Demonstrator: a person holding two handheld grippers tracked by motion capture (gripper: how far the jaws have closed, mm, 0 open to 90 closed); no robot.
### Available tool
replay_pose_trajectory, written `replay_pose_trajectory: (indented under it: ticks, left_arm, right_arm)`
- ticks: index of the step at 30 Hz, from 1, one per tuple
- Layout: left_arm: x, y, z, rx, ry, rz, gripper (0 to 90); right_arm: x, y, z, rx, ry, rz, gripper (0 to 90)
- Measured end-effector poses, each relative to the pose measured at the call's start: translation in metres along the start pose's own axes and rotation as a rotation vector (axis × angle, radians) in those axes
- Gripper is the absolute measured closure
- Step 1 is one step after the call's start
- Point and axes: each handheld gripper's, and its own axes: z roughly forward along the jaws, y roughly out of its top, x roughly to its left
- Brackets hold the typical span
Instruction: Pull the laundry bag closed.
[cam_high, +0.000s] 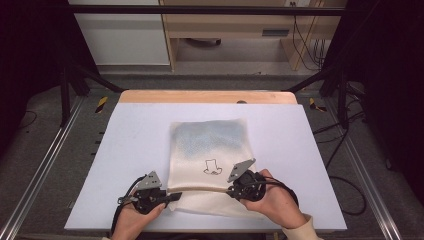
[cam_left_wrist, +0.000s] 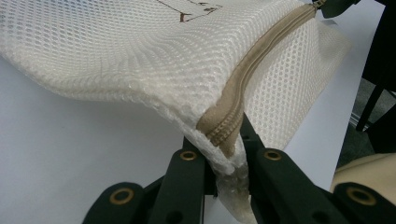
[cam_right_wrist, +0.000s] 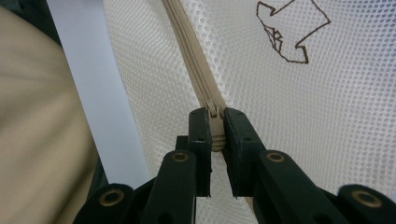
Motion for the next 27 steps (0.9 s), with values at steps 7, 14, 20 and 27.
replay_pose_trajectory:
  ticks: [7, 14, 20, 27]
  left_arm:
    - [-0.001, 0.0, 0.0, 0.0, 0.0, 0.002, 84.3]
    - [-0.001, 0.001, -0.001, -0.005, -0.001, 0.001, 84.3]
    - [-0.001, 0.001, -0.002, -0.008, 0.0, 0.001, 84.3]
    - [0.0, 0.001, -0.003, -0.012, 0.001, -0.003, 84.3]
  right_arm:
    - [-0.001, -0.006, -0.002, 0.0, -0.006, 0.014, 81.8]
    - [-0.003, -0.011, -0.007, -0.008, -0.017, 0.032, 81.8]
    - [-0.006, -0.015, -0.01, -0.018, -0.023, 0.041, 81.8]
    - [-0.007, -0.02, -0.014, -0.02, -0.03, 0.052, 81.8]
